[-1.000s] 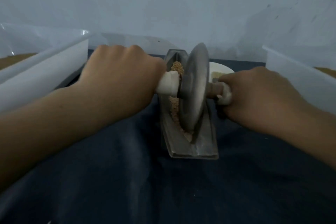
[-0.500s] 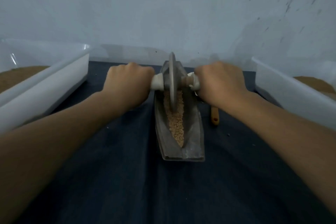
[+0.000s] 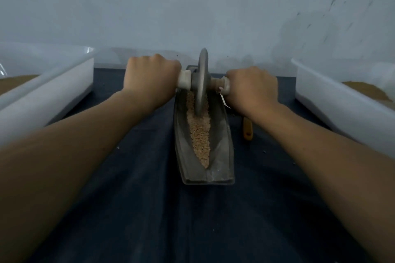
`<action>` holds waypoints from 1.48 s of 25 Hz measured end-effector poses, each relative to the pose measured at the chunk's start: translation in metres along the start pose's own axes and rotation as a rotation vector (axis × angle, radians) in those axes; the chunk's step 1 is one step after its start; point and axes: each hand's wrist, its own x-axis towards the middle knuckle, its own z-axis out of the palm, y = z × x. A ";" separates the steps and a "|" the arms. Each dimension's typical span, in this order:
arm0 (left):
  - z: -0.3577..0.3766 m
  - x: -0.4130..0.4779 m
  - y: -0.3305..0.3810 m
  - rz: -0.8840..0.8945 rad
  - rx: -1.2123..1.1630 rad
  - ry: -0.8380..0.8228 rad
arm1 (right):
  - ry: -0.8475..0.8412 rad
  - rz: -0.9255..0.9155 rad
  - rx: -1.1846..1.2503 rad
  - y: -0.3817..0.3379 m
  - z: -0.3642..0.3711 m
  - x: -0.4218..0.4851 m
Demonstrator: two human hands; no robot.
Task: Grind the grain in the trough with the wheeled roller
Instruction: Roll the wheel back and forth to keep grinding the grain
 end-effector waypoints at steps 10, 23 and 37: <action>-0.032 -0.060 -0.017 0.105 0.085 0.011 | 0.044 -0.146 -0.032 0.019 -0.030 -0.059; -0.039 -0.073 -0.029 0.206 -0.030 0.074 | 0.164 -0.261 -0.029 0.024 -0.049 -0.076; -0.028 -0.070 -0.019 0.137 -0.010 0.055 | 0.156 -0.244 -0.047 0.021 -0.040 -0.061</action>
